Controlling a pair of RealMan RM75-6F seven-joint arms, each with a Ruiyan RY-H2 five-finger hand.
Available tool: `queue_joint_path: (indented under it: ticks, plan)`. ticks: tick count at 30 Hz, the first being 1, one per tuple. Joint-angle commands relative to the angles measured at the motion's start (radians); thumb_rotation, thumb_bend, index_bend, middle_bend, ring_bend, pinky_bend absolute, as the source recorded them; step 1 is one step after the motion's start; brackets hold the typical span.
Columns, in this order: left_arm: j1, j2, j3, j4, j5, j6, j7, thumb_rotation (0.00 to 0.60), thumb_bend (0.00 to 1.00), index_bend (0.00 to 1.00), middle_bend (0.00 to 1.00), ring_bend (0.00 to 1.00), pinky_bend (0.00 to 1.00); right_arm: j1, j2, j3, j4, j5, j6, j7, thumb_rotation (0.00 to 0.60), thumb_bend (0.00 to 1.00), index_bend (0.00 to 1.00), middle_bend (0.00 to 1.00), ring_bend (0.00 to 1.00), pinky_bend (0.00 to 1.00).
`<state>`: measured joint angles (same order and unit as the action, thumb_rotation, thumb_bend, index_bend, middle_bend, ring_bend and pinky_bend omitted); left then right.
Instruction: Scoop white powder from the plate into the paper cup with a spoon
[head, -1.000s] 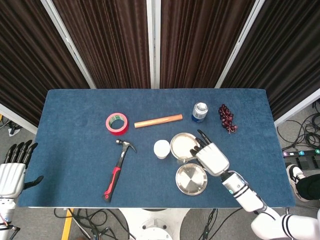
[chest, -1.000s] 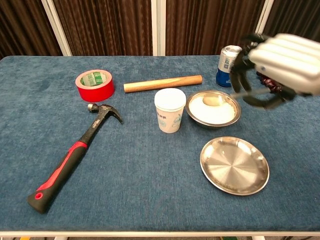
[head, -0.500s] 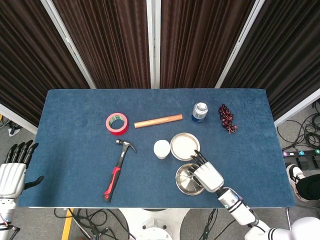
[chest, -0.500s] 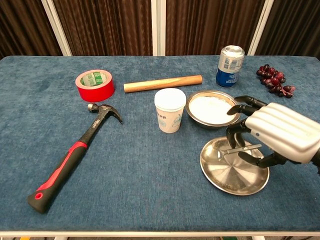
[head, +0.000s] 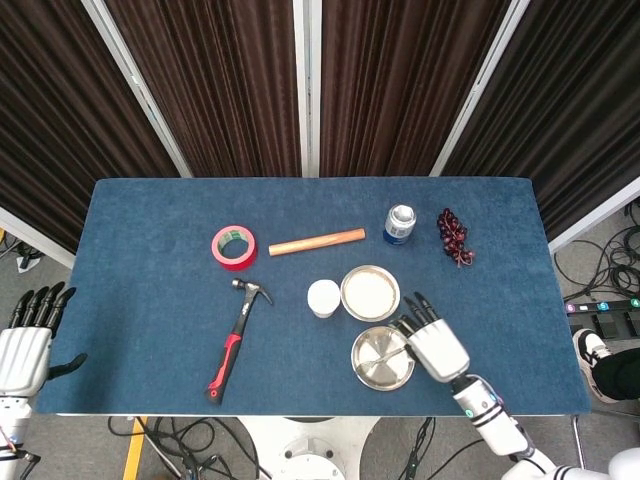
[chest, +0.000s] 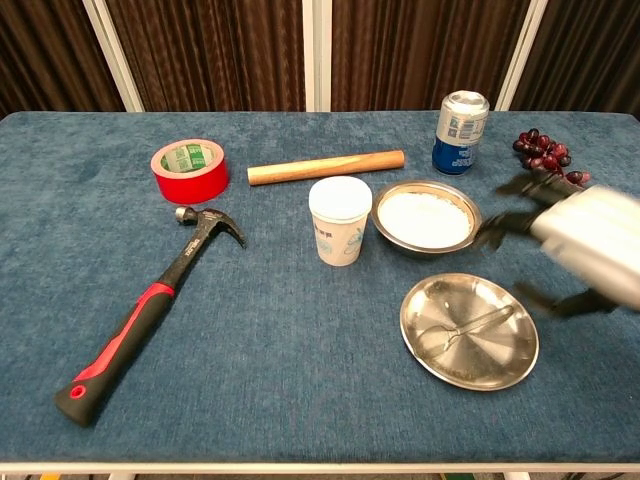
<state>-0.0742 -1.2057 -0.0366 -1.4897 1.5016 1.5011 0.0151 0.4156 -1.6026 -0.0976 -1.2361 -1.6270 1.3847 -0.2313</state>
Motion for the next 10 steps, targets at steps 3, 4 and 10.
queue_joint_path:
  ticks: [3,4,10]
  plan:
    - [-0.006,-0.01,-0.004,0.005,-0.005,-0.008,0.009,0.6,0.08,0.13,0.15,0.05,0.03,-0.113,0.305,0.06,-0.284,0.187,0.037,0.048,0.6,0.34,0.06,0.16,0.01,0.0]
    - [-0.007,-0.012,-0.004,0.006,-0.006,-0.01,0.014,0.6,0.08,0.13,0.15,0.05,0.03,-0.127,0.347,0.058,-0.326,0.2,0.038,0.075,0.6,0.34,0.03,0.13,0.0,0.0]
    - [-0.01,-0.019,-0.01,-0.001,-0.014,-0.009,0.061,0.6,0.08,0.13,0.15,0.05,0.03,-0.189,0.481,0.046,-0.416,0.179,0.078,0.22,0.6,0.35,0.0,0.09,0.0,0.0]
